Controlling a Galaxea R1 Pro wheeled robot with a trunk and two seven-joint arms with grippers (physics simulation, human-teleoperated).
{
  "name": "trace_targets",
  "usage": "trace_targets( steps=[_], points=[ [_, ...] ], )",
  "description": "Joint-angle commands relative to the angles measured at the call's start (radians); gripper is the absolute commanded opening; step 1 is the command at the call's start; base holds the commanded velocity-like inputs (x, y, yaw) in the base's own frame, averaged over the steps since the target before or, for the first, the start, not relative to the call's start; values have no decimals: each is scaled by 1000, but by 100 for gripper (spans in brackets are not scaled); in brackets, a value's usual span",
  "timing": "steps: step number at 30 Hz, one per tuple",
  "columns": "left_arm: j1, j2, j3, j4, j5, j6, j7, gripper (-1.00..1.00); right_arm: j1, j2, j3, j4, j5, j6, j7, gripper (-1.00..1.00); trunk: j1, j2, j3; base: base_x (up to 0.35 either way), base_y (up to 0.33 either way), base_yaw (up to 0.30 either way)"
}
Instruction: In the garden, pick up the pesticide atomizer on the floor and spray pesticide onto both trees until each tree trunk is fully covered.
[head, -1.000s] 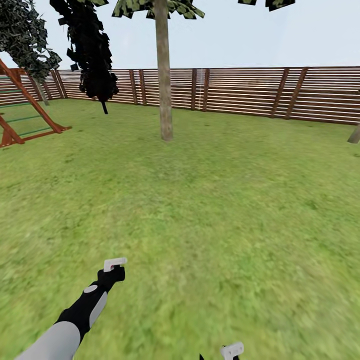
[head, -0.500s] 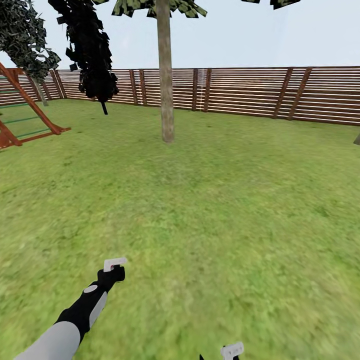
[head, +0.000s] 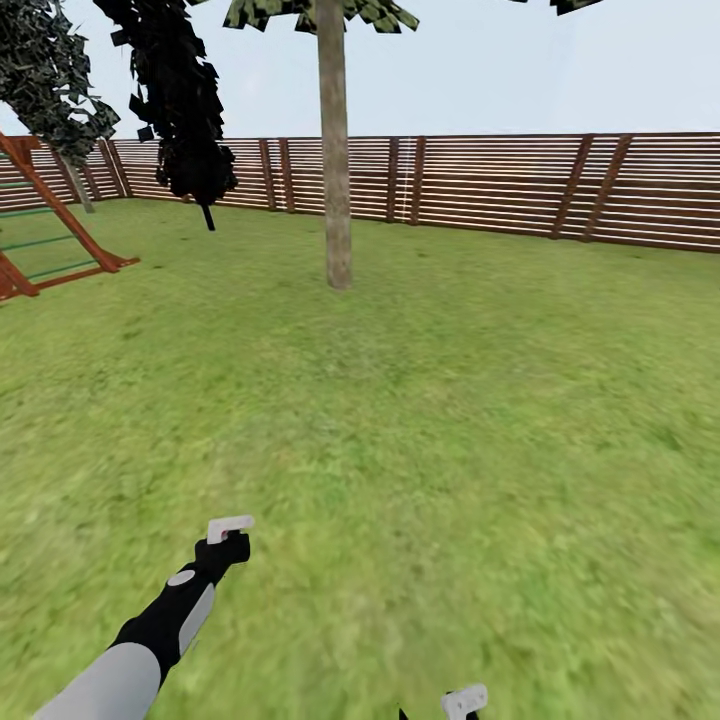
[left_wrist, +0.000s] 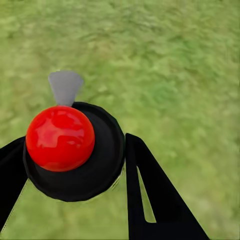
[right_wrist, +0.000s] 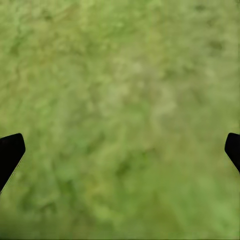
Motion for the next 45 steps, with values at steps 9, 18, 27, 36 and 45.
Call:
trace_targets(
  steps=[9,18,27,36,45],
  points=[
    [0,1,0,0,0,0,0,-100,0,0,0,0,0,0,0,100,0,0,0,310,118,0],
    [0,1,0,-1,0,0,0,-100,0,0,0,-1,0,0,0,100,0,0,0,311,118,0],
    [0,1,0,0,0,0,0,-100,0,0,0,0,0,0,0,100,0,0,0,311,118,0],
    [0,1,0,0,1,0,0,-100,0,0,0,0,0,0,0,100,0,0,0,311,118,0],
    [0,1,-1,0,1,0,0,-100,0,0,0,0,0,0,0,100,0,0,0,314,118,0]
  ],
)
